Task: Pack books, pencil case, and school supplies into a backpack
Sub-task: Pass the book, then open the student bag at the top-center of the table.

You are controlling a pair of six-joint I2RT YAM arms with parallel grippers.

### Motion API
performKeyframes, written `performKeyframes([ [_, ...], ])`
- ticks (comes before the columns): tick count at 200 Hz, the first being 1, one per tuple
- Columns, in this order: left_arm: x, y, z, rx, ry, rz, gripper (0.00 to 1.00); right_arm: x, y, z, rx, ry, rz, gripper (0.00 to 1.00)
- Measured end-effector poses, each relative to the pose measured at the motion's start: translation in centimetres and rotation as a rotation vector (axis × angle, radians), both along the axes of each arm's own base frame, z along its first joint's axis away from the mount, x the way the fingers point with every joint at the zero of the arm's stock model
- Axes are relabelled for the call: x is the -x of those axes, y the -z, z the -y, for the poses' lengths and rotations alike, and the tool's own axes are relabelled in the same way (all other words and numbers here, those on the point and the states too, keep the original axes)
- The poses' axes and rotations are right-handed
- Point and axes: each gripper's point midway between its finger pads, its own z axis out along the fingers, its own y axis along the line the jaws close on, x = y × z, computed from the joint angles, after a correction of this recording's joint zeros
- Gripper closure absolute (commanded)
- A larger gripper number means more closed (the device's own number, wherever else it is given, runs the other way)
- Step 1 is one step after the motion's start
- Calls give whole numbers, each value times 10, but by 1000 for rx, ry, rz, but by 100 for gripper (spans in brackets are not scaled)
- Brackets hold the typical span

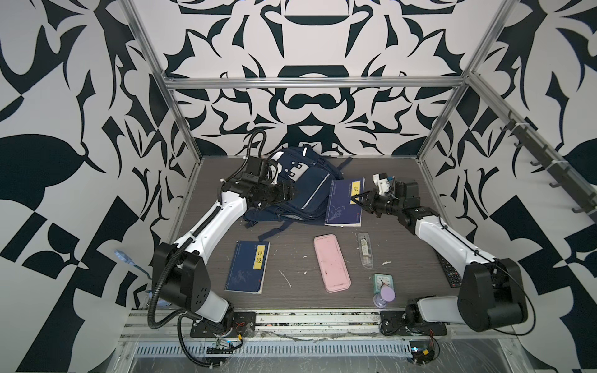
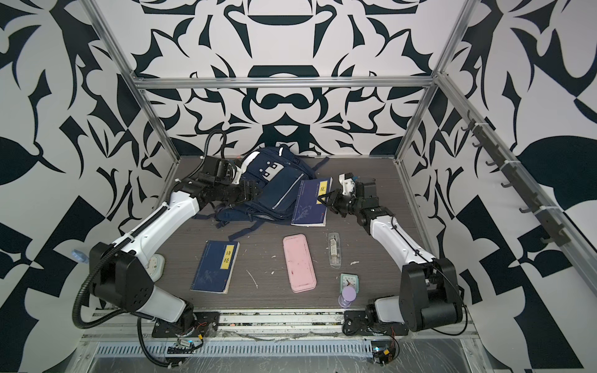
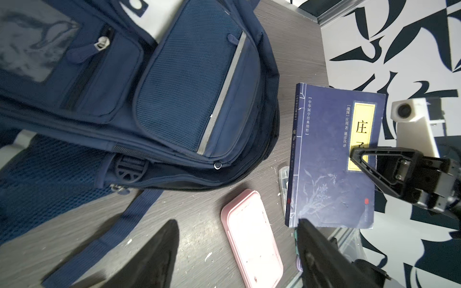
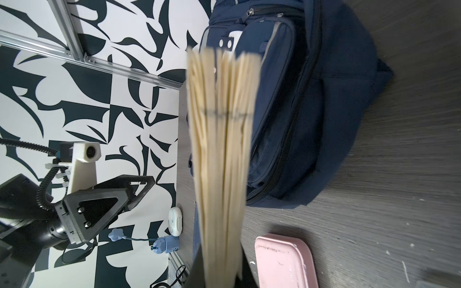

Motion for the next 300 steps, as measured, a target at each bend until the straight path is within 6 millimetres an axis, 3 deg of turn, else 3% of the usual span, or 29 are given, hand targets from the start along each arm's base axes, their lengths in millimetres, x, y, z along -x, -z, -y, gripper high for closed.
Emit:
performKeyframes([
  [42, -11, 17, 35, -111, 54, 7, 21, -3, 3, 13, 3, 32, -16, 100],
  [80, -17, 47, 64, -238, 106, 8, 21, -3, 9, 22, 10, 60, -50, 100],
  [126, -21, 88, 87, -364, 160, -9, 22, -1, 19, 29, 36, 80, -86, 100],
  [161, -26, 106, 103, -420, 198, -7, 22, 1, 23, 30, 47, 83, -105, 100],
  [300, -27, 138, 109, -623, 274, 46, 27, 8, 34, 40, 112, 121, -133, 100],
])
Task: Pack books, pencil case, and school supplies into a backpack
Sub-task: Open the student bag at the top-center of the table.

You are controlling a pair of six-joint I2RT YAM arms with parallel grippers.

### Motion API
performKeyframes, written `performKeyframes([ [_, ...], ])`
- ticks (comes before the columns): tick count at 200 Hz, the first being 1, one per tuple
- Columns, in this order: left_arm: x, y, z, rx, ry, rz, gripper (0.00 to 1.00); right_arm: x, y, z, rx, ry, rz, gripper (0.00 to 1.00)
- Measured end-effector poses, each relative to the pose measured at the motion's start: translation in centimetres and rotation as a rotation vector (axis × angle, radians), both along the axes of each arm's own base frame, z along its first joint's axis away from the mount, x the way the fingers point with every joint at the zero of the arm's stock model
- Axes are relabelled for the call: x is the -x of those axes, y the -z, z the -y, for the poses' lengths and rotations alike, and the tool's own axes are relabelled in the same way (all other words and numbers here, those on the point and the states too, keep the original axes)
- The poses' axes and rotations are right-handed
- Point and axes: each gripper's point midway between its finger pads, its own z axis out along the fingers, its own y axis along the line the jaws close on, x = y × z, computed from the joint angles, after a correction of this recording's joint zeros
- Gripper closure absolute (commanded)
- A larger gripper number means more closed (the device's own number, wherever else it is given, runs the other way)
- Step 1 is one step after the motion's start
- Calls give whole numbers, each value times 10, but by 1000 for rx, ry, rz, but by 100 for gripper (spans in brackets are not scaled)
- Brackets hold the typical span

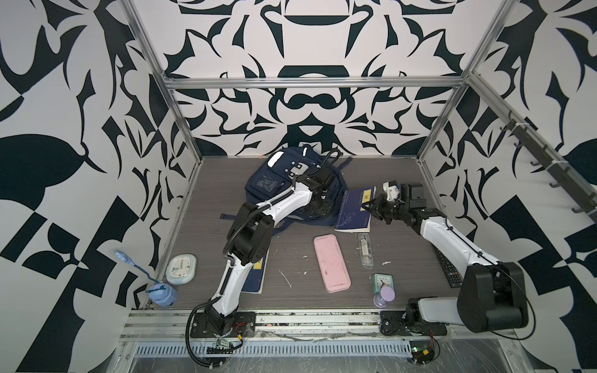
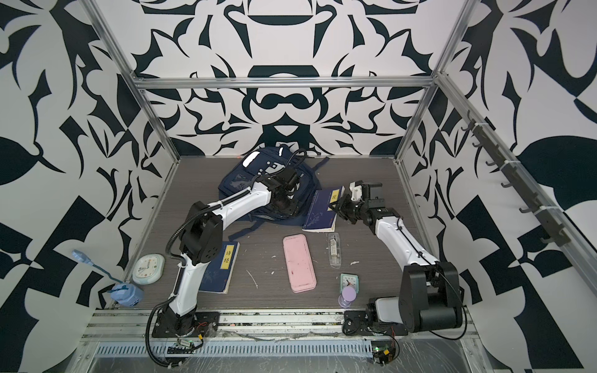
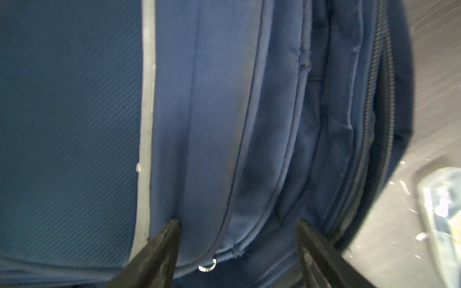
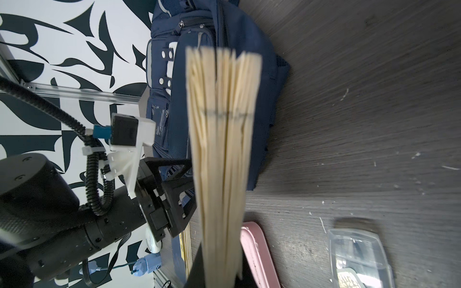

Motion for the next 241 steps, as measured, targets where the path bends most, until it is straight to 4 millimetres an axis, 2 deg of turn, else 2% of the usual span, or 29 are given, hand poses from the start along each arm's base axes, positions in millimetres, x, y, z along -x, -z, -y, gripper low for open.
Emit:
performKeyframes([
  [44, -12, 1, 8, -150, 31, 118, 41, 5, -5, 1, 14, -5, 13, 100],
  [86, -19, 1, -2, -230, 26, 165, 56, 7, -3, 1, 16, -7, 5, 100],
  [128, -26, 1, -14, -258, 6, 174, 86, 12, 2, 2, 16, -8, -5, 100],
  [144, -26, 1, -15, -270, 16, 176, 92, 14, 6, 2, 16, -8, -14, 100],
  [166, -27, 1, -16, -270, 18, 174, 90, 15, 8, 2, 16, -8, -21, 100],
  [187, -27, 1, -16, -269, 27, 170, 75, 15, 8, 1, 14, -10, -20, 100],
  [196, -27, 1, -17, -270, 33, 169, 71, 15, 8, 1, 14, -9, -20, 100],
  [227, -30, 2, -20, -264, 28, 161, 71, 17, 5, 1, 12, -9, -10, 100],
  [241, -29, 2, -20, -263, 27, 160, 74, 17, 4, 1, 12, -9, -5, 100],
])
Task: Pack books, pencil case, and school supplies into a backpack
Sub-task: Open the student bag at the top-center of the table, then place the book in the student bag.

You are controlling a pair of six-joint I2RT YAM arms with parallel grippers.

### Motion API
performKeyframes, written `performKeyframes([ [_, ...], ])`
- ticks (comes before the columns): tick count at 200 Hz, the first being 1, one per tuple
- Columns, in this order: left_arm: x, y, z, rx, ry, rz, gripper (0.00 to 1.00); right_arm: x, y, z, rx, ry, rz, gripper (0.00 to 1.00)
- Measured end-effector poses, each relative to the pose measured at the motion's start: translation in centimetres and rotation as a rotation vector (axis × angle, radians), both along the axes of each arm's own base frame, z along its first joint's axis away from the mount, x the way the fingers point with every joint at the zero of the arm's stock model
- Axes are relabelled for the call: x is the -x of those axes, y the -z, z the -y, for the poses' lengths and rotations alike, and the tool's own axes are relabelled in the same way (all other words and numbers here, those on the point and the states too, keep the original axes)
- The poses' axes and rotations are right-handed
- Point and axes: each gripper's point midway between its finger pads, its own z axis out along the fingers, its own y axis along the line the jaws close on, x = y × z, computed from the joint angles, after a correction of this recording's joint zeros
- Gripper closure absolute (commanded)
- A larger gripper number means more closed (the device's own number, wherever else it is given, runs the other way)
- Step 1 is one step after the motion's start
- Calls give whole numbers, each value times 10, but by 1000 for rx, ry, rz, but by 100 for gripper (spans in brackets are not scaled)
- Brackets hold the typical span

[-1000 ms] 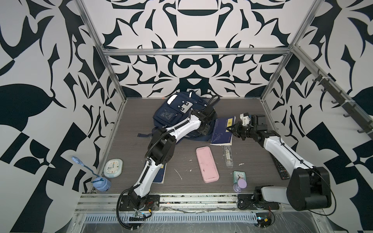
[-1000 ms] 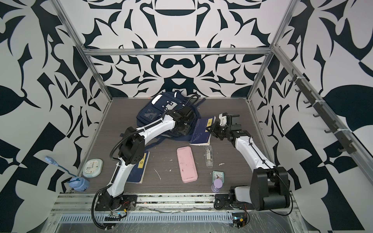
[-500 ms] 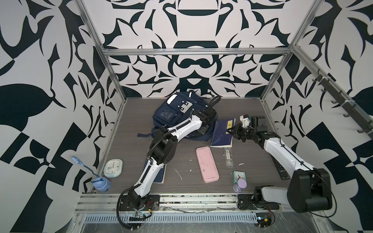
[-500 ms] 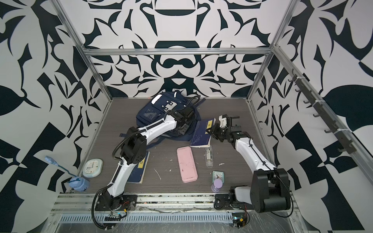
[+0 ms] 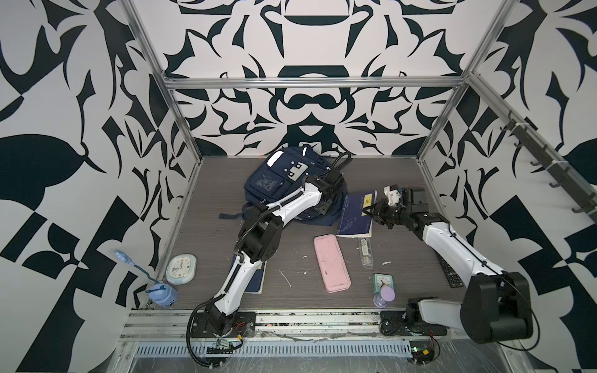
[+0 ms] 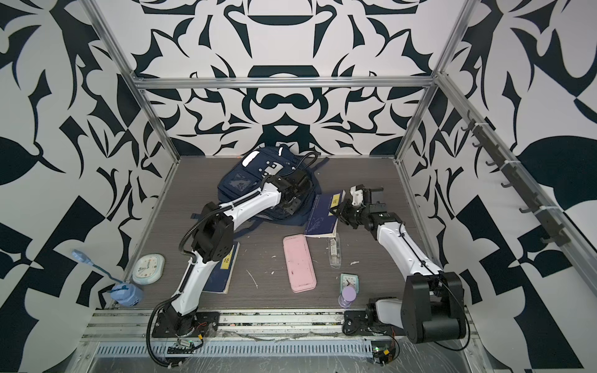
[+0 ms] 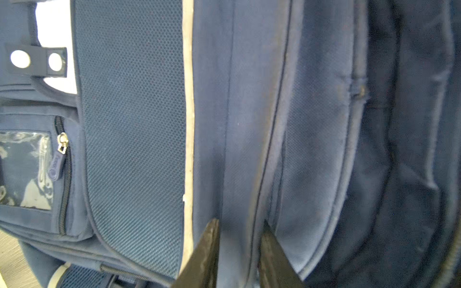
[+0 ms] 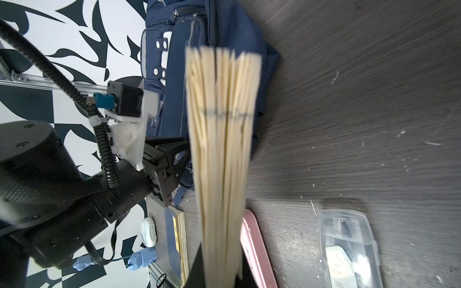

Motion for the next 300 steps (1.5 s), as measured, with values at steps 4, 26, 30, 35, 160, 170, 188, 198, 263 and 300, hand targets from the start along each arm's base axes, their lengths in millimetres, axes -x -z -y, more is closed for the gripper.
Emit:
performKeyframes([
  [4, 0, 0, 0, 0, 2, -1, 76, 0, 0, 0, 0, 0, 1, 100],
  [26, 1, 0, 1, 2, 5, -3, 89, 0, 0, 0, 0, 0, 1, 100],
  [30, 1, 0, 1, 3, 4, -3, 93, 0, 0, 0, 0, 0, 1, 100],
  [35, 1, 0, 1, 5, 0, -3, 97, 0, 0, 0, 0, 0, 1, 100],
  [160, -13, -107, -20, 245, -31, 53, 100, -8, 0, -2, -19, 0, -2, 100],
  [170, -14, -123, -23, 304, -42, 55, 100, -11, -1, -3, -30, 2, 1, 100],
  [188, -16, -143, -29, 397, -60, 52, 100, -18, -5, -6, -48, 4, 9, 100],
  [198, -18, -150, -32, 440, -70, 42, 100, -21, -9, -8, -55, 4, 17, 100],
  [263, -19, -160, -30, 645, -111, -69, 100, -62, -20, -33, -116, -12, 73, 100],
  [300, -20, -171, -28, 742, -131, -105, 100, -96, 5, -66, -151, -34, 37, 100],
])
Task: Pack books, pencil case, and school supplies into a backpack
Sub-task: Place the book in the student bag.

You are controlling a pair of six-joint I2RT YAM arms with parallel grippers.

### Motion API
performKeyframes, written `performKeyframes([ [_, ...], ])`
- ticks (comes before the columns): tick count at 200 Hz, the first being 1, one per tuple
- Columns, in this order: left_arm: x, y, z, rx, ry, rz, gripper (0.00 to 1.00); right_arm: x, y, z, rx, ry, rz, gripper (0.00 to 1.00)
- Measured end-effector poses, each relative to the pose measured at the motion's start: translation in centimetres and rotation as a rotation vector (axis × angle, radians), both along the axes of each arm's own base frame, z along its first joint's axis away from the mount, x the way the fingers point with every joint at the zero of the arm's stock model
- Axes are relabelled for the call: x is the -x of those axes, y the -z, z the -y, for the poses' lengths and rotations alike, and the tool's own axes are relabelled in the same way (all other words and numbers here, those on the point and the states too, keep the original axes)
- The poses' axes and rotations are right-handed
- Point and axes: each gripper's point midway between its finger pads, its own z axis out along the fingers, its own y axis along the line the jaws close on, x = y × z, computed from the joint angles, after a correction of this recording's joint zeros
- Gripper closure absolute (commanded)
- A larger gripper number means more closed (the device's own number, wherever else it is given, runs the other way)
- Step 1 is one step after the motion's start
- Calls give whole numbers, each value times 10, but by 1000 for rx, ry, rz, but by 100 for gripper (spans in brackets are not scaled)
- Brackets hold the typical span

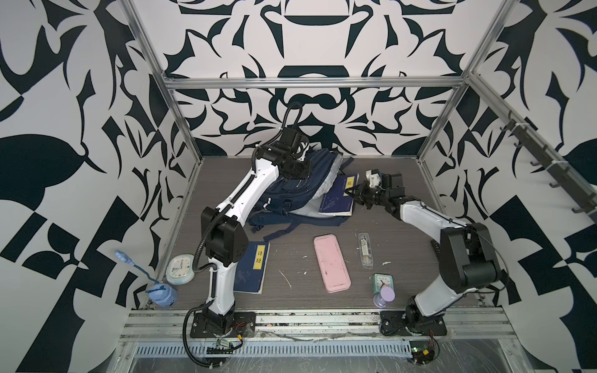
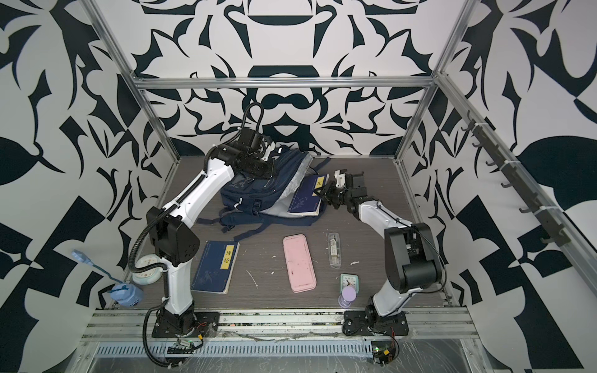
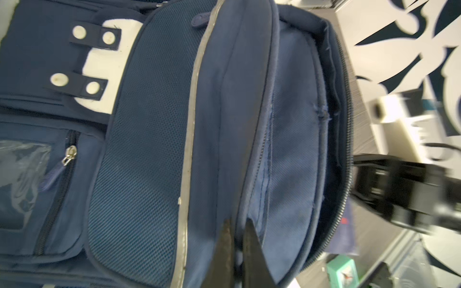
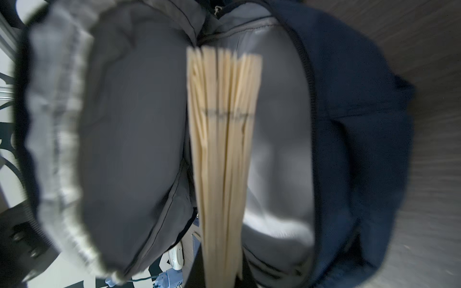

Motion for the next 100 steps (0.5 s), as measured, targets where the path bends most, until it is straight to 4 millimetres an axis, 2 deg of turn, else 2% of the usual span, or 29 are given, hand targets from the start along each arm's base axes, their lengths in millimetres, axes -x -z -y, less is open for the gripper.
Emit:
performKeyframes([
  [40, 0, -10, -3, 71, -21, -20, 100, -44, 23, -51, -60, -30, -5, 100],
  [69, 2, -10, -8, 107, -36, -43, 100, -80, 39, -94, -123, -48, 2, 100],
  [100, 3, -10, -12, 133, -49, -56, 100, -95, 58, -138, -147, -81, -16, 100],
])
